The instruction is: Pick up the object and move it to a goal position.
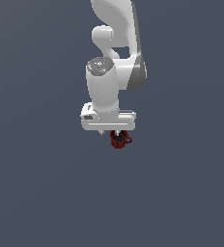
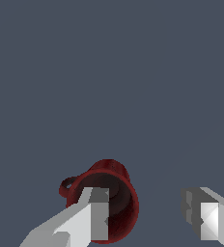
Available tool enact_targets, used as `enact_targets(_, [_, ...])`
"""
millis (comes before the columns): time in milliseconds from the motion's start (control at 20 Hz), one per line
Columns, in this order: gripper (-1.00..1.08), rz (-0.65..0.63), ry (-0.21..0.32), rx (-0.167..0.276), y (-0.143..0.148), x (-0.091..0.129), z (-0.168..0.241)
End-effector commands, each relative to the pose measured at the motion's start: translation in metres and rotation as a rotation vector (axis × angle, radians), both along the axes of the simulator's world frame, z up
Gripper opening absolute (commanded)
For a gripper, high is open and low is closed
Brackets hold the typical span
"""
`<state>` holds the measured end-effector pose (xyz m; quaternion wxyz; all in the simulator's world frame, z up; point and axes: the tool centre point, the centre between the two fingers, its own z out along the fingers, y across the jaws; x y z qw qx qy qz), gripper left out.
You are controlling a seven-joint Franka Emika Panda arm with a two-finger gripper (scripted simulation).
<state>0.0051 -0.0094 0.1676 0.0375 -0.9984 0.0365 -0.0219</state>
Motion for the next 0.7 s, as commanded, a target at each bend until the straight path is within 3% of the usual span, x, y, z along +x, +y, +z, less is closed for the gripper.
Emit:
enact_targets(0, [0.28,-0.017,-0.009,0.026,0.003,-0.003,-0.004])
enact_targets(650, [0.28,-0.203,-0.087,0.188,0.014,-0.035,-0.036])
